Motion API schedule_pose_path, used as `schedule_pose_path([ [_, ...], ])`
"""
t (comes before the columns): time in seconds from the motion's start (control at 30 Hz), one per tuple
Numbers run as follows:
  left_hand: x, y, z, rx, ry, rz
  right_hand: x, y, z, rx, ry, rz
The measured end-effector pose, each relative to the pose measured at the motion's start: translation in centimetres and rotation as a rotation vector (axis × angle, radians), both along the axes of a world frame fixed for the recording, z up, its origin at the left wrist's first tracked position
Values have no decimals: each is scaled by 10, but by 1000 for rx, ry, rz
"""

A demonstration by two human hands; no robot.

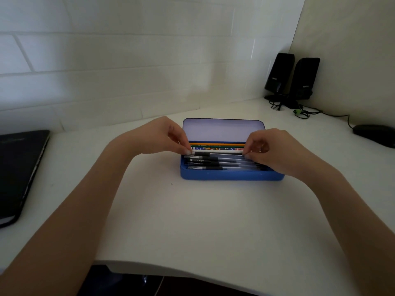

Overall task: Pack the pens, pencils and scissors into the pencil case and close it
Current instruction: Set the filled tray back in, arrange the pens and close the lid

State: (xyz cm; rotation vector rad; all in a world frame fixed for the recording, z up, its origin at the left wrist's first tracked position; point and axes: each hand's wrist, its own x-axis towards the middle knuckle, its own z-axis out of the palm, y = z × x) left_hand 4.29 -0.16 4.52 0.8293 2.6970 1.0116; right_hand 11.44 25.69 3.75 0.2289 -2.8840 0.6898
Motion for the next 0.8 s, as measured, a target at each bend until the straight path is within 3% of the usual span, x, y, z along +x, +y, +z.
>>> schedule_pose_path([
  [0.8,4,1,2,-25,10,-88,4,5,7,-50,-122,14],
])
